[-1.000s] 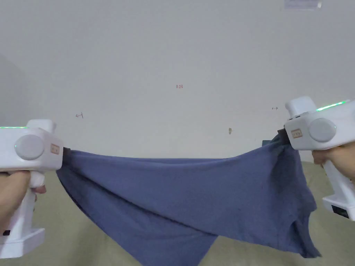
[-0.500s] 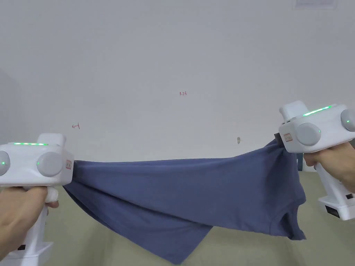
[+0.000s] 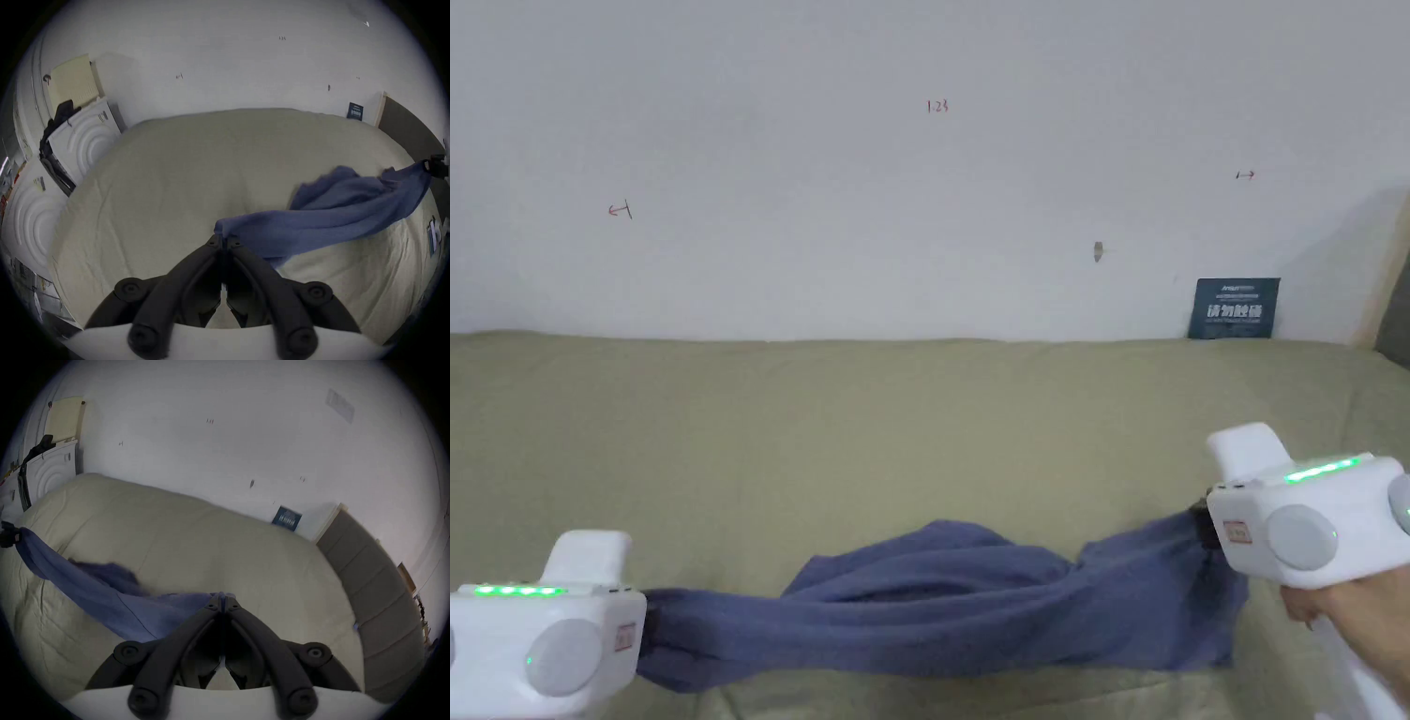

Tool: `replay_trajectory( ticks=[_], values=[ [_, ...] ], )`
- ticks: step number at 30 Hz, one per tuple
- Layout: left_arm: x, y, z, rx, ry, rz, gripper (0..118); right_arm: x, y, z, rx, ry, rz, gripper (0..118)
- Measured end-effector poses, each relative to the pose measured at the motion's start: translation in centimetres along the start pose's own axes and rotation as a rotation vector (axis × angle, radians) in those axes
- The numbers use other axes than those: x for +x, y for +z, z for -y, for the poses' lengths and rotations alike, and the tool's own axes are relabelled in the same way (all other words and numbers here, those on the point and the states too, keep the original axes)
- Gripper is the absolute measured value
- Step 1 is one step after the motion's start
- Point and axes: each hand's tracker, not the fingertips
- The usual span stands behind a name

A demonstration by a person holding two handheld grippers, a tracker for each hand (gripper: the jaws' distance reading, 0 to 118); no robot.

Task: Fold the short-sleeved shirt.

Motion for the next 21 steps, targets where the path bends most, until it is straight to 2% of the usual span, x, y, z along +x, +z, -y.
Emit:
replay_trajectory(
  ticks=[2,8,14,18,21],
  values=[
    [-0.5,1.0,2.0,-0.013,0.014,0.021,2,0.2,2.0,2.7,0.015,-0.032,-0.021,0],
    [-1.7,6.3,7.5,-0.011,0.054,0.058,1,2.2,8.0,10.0,0.033,-0.057,-0.033,0],
    [-3.4,11.6,15.2,-0.076,0.054,0.11,2,-0.3,16.5,20.1,-0.023,-0.125,-0.062,0],
    [-4.0,13.7,18.9,-0.132,0.087,0.125,2,-0.7,17.9,25.7,-0.086,-0.125,-0.06,0],
    [-4.3,14.1,20.3,-0.164,0.098,0.139,1,-1.4,18.3,27.1,-0.135,-0.17,-0.076,0]
  ],
)
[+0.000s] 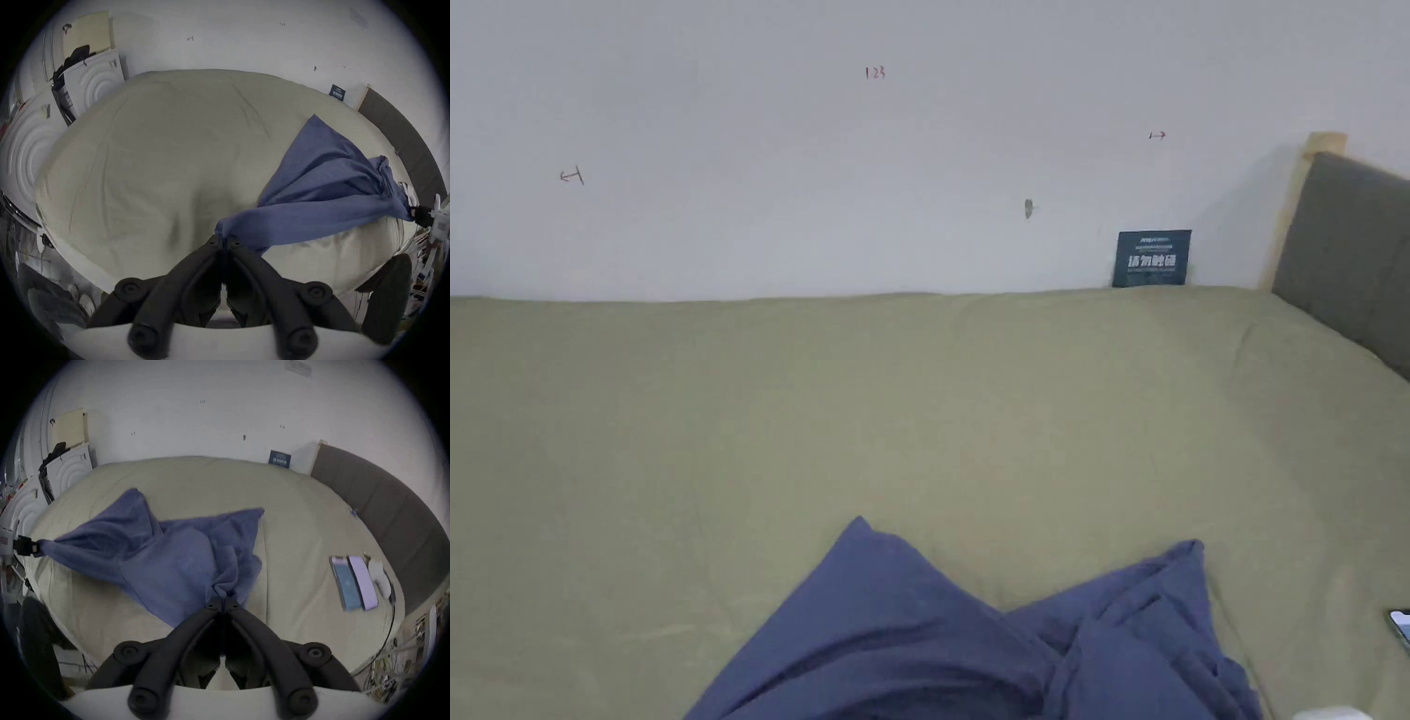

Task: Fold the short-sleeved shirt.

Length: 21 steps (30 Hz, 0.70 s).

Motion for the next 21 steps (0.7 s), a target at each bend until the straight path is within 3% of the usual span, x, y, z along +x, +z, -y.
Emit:
replay_trajectory(
  ticks=[4,5,6,7,8,9,10,14,15,16,17,18,19,21],
  values=[
    [-0.1,-0.3,0.1,0.004,0.004,0.006,5,-0.2,-0.6,-0.1,-0.014,-0.012,-0.004,0],
    [-0.1,-0.2,0.0,0.011,0.007,0.009,11,-0.4,-0.4,-0.1,-0.004,-0.018,0.004,1],
    [-0.2,-0.1,-0.3,0.012,0.009,0.01,32,-0.3,-0.2,-0.2,-0.004,-0.019,-0.005,13],
    [-0.2,0.1,-0.5,0.016,0.018,0.009,80,-0.2,0.0,-0.4,-0.017,-0.021,-0.008,60],
    [-0.3,0.5,-0.7,0.029,0.018,0.008,108,-0.1,0.2,-0.6,-0.032,-0.026,0.0,104],
    [-0.4,1.1,-0.8,0.08,0.015,-0.008,112,0.1,1.7,-0.3,-0.03,-0.032,-0.001,116],
    [-0.2,1.8,-1.1,0.094,-0.003,-0.023,112,0.1,2.9,-1.0,0.041,-0.031,0.0,106],
    [1.3,4.0,-2.2,0.17,-0.007,0.032,108,1.3,3.0,-0.5,0.091,-0.05,0.029,106],
    [2.0,4.4,-2.5,0.184,-0.011,0.047,99,0.2,4.0,-1.1,0.098,-0.054,0.029,96],
    [2.8,4.7,-2.7,0.2,-0.025,0.072,67,-1.3,5.3,-1.9,0.131,-0.065,0.035,61],
    [3.5,4.9,-2.8,0.216,-0.035,0.082,27,-1.8,5.9,-1.9,0.171,-0.075,0.038,23],
    [4.4,4.6,-3.1,0.227,-0.037,0.083,0,-2.4,6.2,-1.9,0.18,-0.084,0.057,0],
    [5.4,4.3,-3.3,0.244,-0.046,0.071,0,-2.8,6.7,-1.9,0.223,-0.108,0.083,0],
    [6.8,3.4,-3.8,0.213,-0.064,0.133,0,-2.4,6.2,-1.3,0.183,-0.103,0.012,0]
  ],
)
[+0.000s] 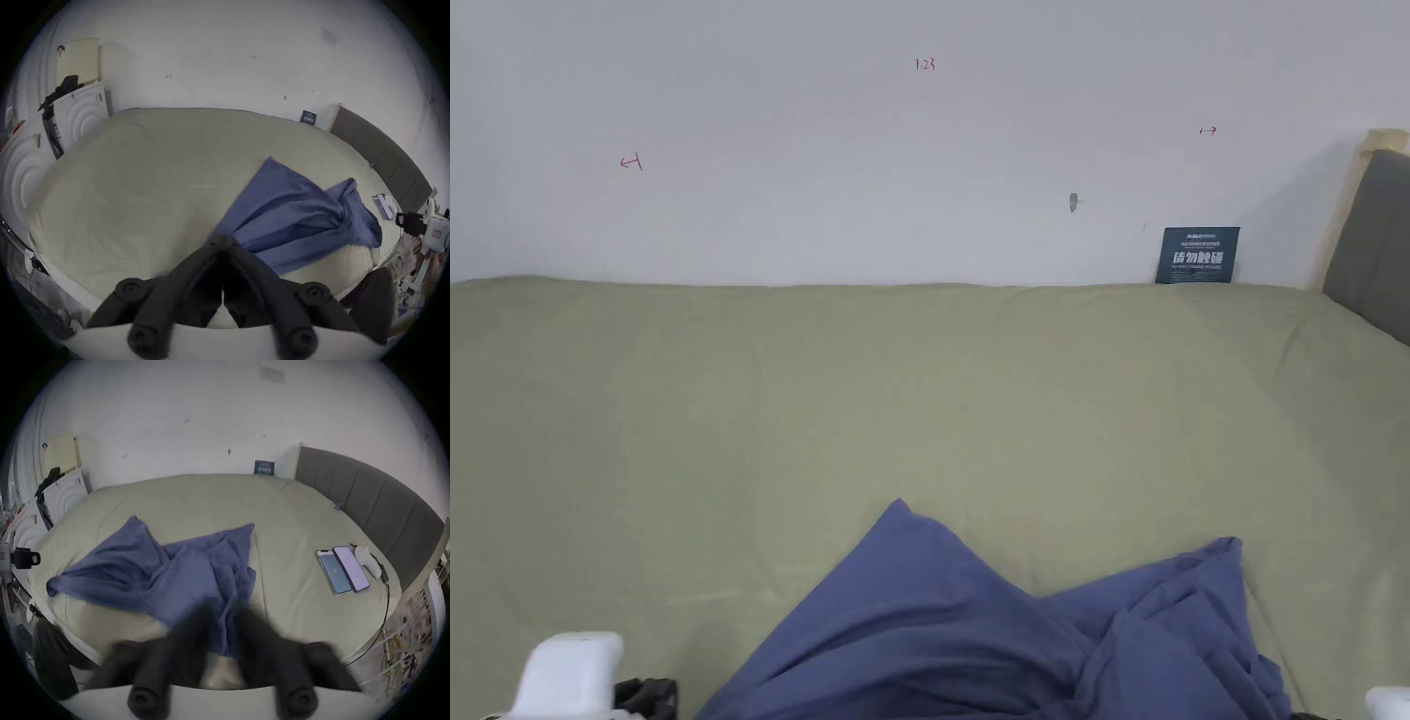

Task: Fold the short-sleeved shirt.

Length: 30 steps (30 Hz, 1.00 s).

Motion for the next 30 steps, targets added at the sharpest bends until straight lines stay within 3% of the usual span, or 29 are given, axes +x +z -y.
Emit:
replay_trajectory(
  ticks=[7,15,16,17,18,19,20,22,24,27,29,30],
  values=[
    [4.0,-7.2,-4.2,-0.051,-0.033,0.105,0,-0.4,-1.8,0.5,-0.013,0.003,-0.01,0],
    [8.2,-21.6,-12.6,-0.15,-0.114,0.087,0,0.6,-3.7,0.2,-0.058,-0.008,0.005,0],
    [8.5,-24.0,-13.3,-0.173,-0.15,0.073,6,0.8,-4.1,0.2,-0.063,-0.013,0.011,0],
    [8.9,-26.0,-13.9,-0.19,-0.161,0.071,21,1.0,-4.5,0.1,-0.067,-0.019,0.015,0],
    [9.2,-27.6,-14.1,-0.215,-0.158,0.056,51,1.1,-4.9,0.0,-0.075,-0.025,0.017,0],
    [9.5,-29.3,-14.3,-0.244,-0.163,0.023,94,1.8,-5.3,-0.2,-0.076,-0.028,0.019,0],
    [10.2,-30.4,-14.3,-0.228,-0.171,-0.003,107,2.0,-5.6,-0.3,-0.08,-0.03,0.023,0],
    [10.6,-32.4,-14.2,-0.223,-0.183,-0.073,107,2.2,-6.1,-0.4,-0.083,-0.029,0.027,0],
    [11.2,-33.5,-13.9,-0.241,-0.179,-0.055,107,2.9,-6.6,-0.4,-0.087,-0.031,0.029,0],
    [11.9,-33.2,-12.9,-0.251,-0.214,-0.088,100,3.5,-7.0,-0.4,-0.1,-0.038,0.036,0],
    [12.2,-31.3,-13.2,-0.249,-0.182,-0.028,46,3.8,-7.0,-0.5,-0.1,-0.041,0.038,0],
    [12.6,-30.4,-13.0,-0.217,-0.208,-0.067,0,4.0,-7.0,-0.6,-0.099,-0.044,0.04,0]
  ],
)
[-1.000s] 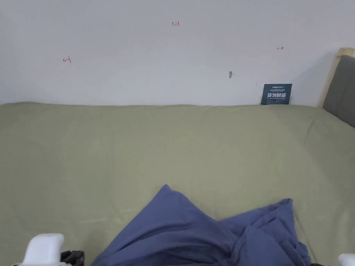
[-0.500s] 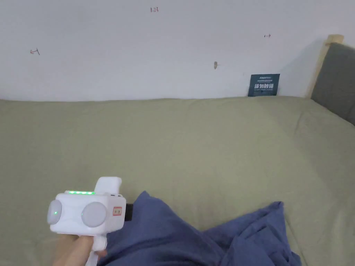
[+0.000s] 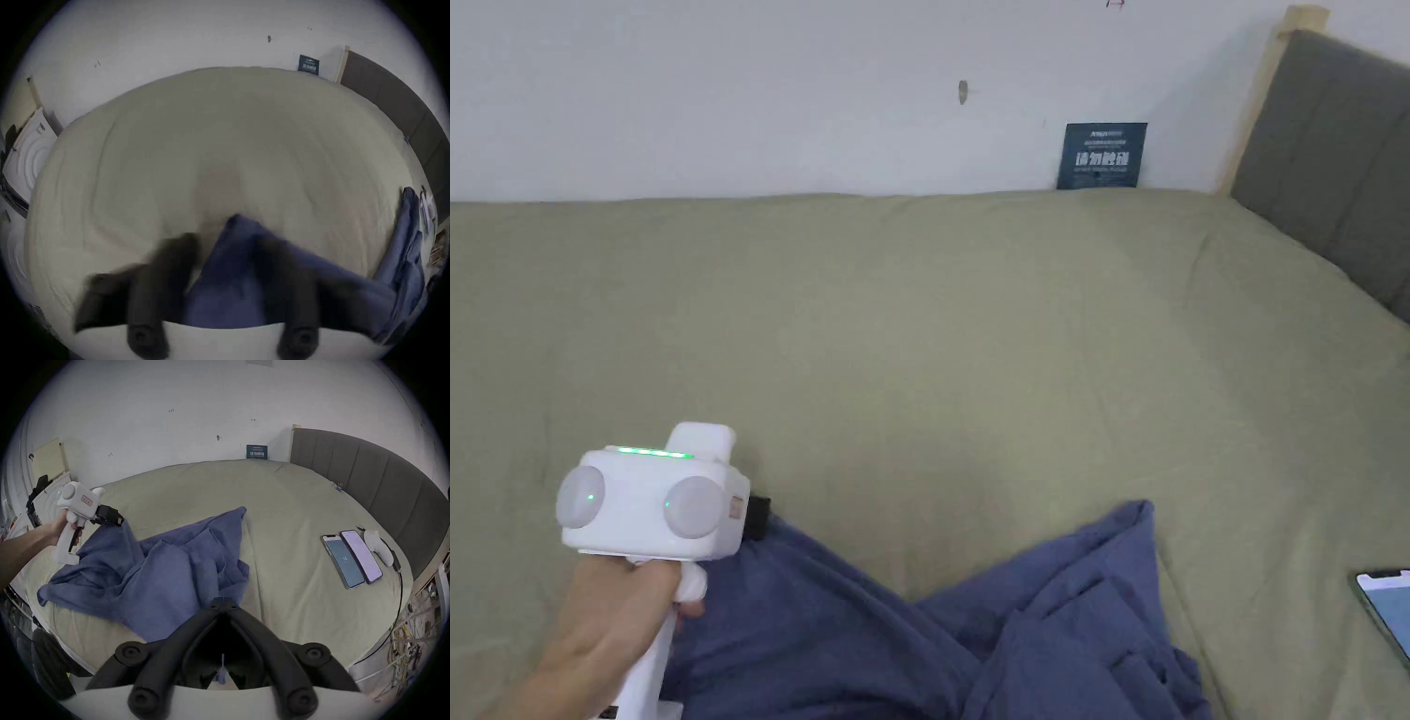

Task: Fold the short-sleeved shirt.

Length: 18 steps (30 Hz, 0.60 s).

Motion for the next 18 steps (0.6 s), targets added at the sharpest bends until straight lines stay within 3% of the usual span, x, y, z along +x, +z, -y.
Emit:
replay_trajectory(
  ticks=[3,7,12,16,17,18],
  values=[
    [-0.1,1.4,0.5,-0.008,-0.047,0.019,0,0.6,-0.2,-0.8,0.006,-0.012,0.0,0],
    [-1.0,3.3,0.6,-0.004,0.006,0.031,0,1.9,-2.0,-3.5,0.004,-0.009,-0.003,0],
    [-1.5,2.8,1.0,-0.013,0.009,0.049,0,3.8,-7.5,-8.9,-0.026,0.029,0.019,0],
    [-1.9,1.3,1.5,-0.019,0.013,0.061,0,5.2,-12.8,-12.6,-0.093,-0.019,-0.001,2],
    [-1.9,1.3,1.5,-0.015,0.018,0.063,0,5.8,-14.0,-13.1,-0.104,-0.043,-0.017,18],
    [-1.8,1.5,1.5,-0.014,0.024,0.067,0,6.1,-15.1,-13.6,-0.14,-0.065,-0.029,56]
  ],
)
